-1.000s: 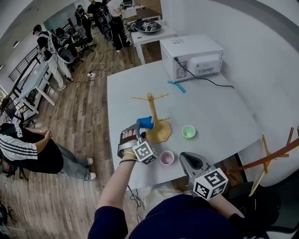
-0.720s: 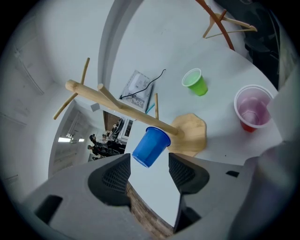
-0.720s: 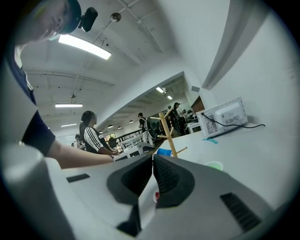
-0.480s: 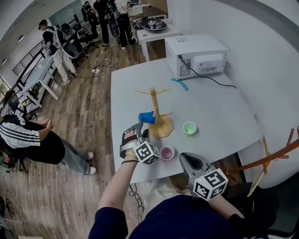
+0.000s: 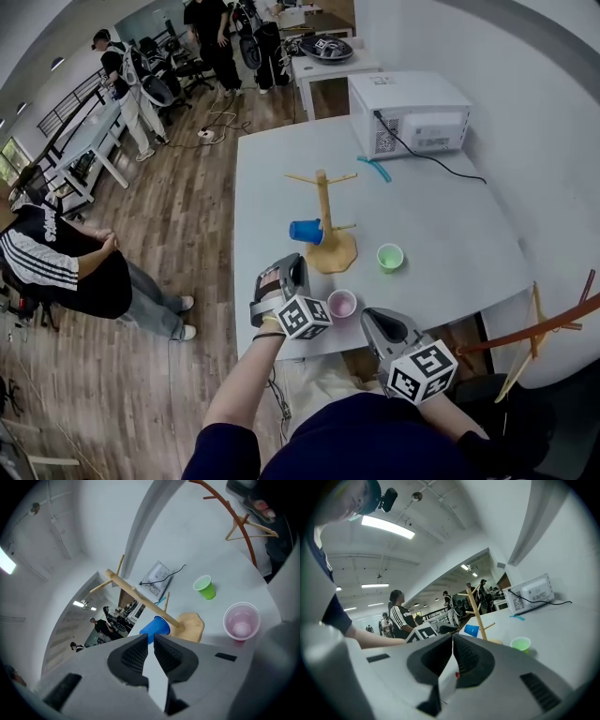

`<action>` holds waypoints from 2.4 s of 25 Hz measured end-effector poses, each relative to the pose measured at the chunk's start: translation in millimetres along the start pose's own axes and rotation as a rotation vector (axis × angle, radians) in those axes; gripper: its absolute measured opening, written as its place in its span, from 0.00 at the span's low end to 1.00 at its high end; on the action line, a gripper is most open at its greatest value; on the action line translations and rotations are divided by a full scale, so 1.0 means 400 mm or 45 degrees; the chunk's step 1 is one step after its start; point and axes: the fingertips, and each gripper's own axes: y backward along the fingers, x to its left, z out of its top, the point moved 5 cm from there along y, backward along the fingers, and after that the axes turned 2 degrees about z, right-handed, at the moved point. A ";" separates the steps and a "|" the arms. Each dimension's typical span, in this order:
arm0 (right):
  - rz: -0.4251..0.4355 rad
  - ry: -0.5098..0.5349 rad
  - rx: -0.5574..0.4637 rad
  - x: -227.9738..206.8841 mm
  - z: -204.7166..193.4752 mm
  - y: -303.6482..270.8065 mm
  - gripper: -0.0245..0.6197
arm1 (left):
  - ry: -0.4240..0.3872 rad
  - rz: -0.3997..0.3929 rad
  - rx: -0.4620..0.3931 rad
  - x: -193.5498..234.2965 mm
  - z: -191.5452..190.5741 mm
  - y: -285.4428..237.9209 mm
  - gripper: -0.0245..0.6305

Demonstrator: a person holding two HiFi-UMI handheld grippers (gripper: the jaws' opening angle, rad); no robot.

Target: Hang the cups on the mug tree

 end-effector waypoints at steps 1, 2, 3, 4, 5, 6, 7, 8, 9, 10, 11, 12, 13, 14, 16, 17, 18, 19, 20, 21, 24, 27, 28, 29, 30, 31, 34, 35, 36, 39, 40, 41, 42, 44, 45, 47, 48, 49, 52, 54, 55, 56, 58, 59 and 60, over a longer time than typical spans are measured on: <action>0.004 0.001 0.002 0.002 0.000 -0.002 0.08 | 0.022 0.006 -0.003 0.000 -0.001 0.008 0.11; 0.008 0.001 0.005 0.003 -0.001 -0.005 0.08 | 0.043 0.012 -0.005 -0.001 -0.002 0.015 0.11; 0.012 0.002 0.007 0.004 -0.002 -0.008 0.08 | 0.062 0.018 -0.008 -0.003 -0.003 0.022 0.10; 0.016 0.004 0.009 0.004 -0.003 -0.010 0.08 | 0.080 0.023 -0.009 -0.004 -0.004 0.029 0.10; 0.019 0.005 0.012 0.005 -0.004 -0.012 0.08 | 0.101 0.027 -0.011 -0.006 -0.006 0.035 0.09; 0.022 0.006 0.014 0.005 -0.005 -0.015 0.08 | 0.125 0.028 -0.011 -0.007 -0.006 0.042 0.09; 0.024 0.006 0.015 0.006 -0.005 -0.017 0.08 | 0.155 0.029 -0.012 -0.007 -0.006 0.050 0.09; 0.026 0.006 0.017 0.007 -0.004 -0.019 0.08 | 0.188 0.028 -0.011 -0.005 -0.004 0.059 0.08; 0.028 0.007 0.019 0.007 -0.003 -0.022 0.08 | 0.224 0.029 -0.011 -0.002 -0.001 0.069 0.08; 0.031 0.008 0.021 0.008 -0.003 -0.024 0.08 | 0.259 0.029 -0.011 -0.001 0.001 0.078 0.08; 0.033 0.010 0.023 0.009 -0.003 -0.026 0.08 | 0.292 0.029 -0.012 0.000 0.001 0.086 0.07; 0.035 0.011 0.025 0.009 -0.004 -0.028 0.08 | 0.324 0.028 -0.014 0.000 0.001 0.094 0.07; 0.037 0.012 0.027 0.010 -0.004 -0.031 0.08 | 0.357 0.026 -0.015 -0.001 0.000 0.101 0.07; 0.038 0.013 0.029 0.010 -0.005 -0.033 0.08 | 0.391 0.025 -0.016 -0.002 0.000 0.108 0.07; 0.040 0.014 0.034 0.008 -0.008 -0.038 0.08 | 0.458 0.023 -0.022 -0.003 0.001 0.120 0.07; 0.040 0.014 0.037 0.007 -0.010 -0.041 0.08 | 0.490 0.021 -0.025 -0.004 0.002 0.125 0.07; 0.040 0.013 0.039 0.006 -0.011 -0.043 0.08 | 0.519 0.018 -0.026 -0.006 0.002 0.130 0.07; 0.041 0.012 0.041 0.006 -0.012 -0.045 0.08 | 0.547 0.014 -0.027 -0.008 0.001 0.135 0.07; 0.042 0.011 0.042 0.006 -0.013 -0.047 0.08 | 0.575 0.011 -0.028 -0.010 0.001 0.140 0.07; 0.043 0.010 0.043 0.006 -0.013 -0.048 0.08 | 0.602 0.007 -0.028 -0.012 0.000 0.145 0.07; 0.047 0.013 0.046 0.004 -0.015 -0.051 0.08 | 0.699 -0.016 -0.031 -0.024 -0.009 0.160 0.07; 0.048 0.013 0.050 0.001 -0.015 -0.052 0.08 | 0.810 -0.046 -0.027 -0.041 -0.029 0.177 0.07; 0.048 0.013 0.051 0.001 -0.015 -0.053 0.08 | 0.841 -0.051 -0.026 -0.043 -0.033 0.184 0.07; 0.048 0.013 0.052 0.000 -0.015 -0.054 0.08 | 0.866 -0.054 -0.025 -0.046 -0.037 0.191 0.07; 0.049 0.014 0.054 0.000 -0.016 -0.055 0.08 | 0.889 -0.057 -0.026 -0.048 -0.040 0.197 0.07; 0.051 0.015 0.055 0.000 -0.017 -0.056 0.08 | 0.913 -0.060 -0.028 -0.051 -0.045 0.203 0.07; 0.058 0.018 0.060 0.003 -0.020 -0.058 0.08 | 0.992 -0.074 -0.031 -0.058 -0.061 0.220 0.07; 0.060 0.019 0.062 0.004 -0.021 -0.059 0.08 | 1.018 -0.079 -0.033 -0.060 -0.066 0.225 0.07; 0.062 0.019 0.063 0.006 -0.021 -0.059 0.08 | 1.044 -0.084 -0.034 -0.061 -0.071 0.231 0.07; 0.064 0.018 0.064 0.008 -0.022 -0.059 0.08 | 1.099 -0.092 -0.038 -0.053 -0.075 0.250 0.07; 0.063 0.017 0.064 0.008 -0.022 -0.059 0.08 | 1.114 -0.094 -0.038 -0.053 -0.077 0.255 0.07; 0.062 0.017 0.063 0.008 -0.022 -0.059 0.08 | 1.128 -0.098 -0.037 -0.055 -0.079 0.258 0.07; 0.062 0.016 0.063 0.008 -0.023 -0.059 0.08 | 1.138 -0.103 -0.039 -0.057 -0.081 0.261 0.07; 0.063 0.016 0.063 0.009 -0.026 -0.060 0.08 | 1.147 -0.112 -0.052 -0.059 -0.082 0.263 0.07; 0.064 0.016 0.062 0.010 -0.027 -0.060 0.08 | 1.150 -0.112 -0.064 -0.059 -0.081 0.264 0.07; 0.065 0.016 0.062 0.009 -0.027 -0.060 0.08 | 1.151 -0.100 -0.089 -0.056 -0.077 0.264 0.07; 0.065 0.015 0.062 0.008 -0.027 -0.060 0.09 | 1.153 -0.093 -0.097 -0.054 -0.075 0.264 0.07; 0.064 0.015 0.062 0.006 -0.027 -0.060 0.08 | 1.157 -0.090 -0.103 -0.054 -0.074 0.263 0.07; 0.059 0.013 0.064 0.002 -0.027 -0.061 0.08 | 1.161 -0.095 -0.111 -0.056 -0.070 0.259 0.07; 0.056 0.013 0.066 0.000 -0.029 -0.062 0.08 | 1.155 -0.099 -0.113 -0.057 -0.070 0.258 0.07; 0.054 0.013 0.068 -0.002 -0.030 -0.062 0.08 | 1.154 -0.102 -0.112 -0.059 -0.070 0.257 0.07; 0.051 0.014 0.070 -0.005 -0.032 -0.062 0.09 | 1.154 -0.104 -0.111 -0.061 -0.070 0.256 0.07; 0.043 0.017 0.075 -0.013 -0.038 -0.061 0.08 | 1.155 -0.109 -0.105 -0.066 -0.070 0.256 0.07; 0.036 0.019 0.078 -0.019 -0.043 -0.061 0.08 | 1.160 -0.111 -0.103 -0.068 -0.072 0.257 0.07; 0.028 0.022 0.083 -0.025 -0.049 -0.062 0.09 | 1.168 -0.113 -0.100 -0.069 -0.073 0.258 0.07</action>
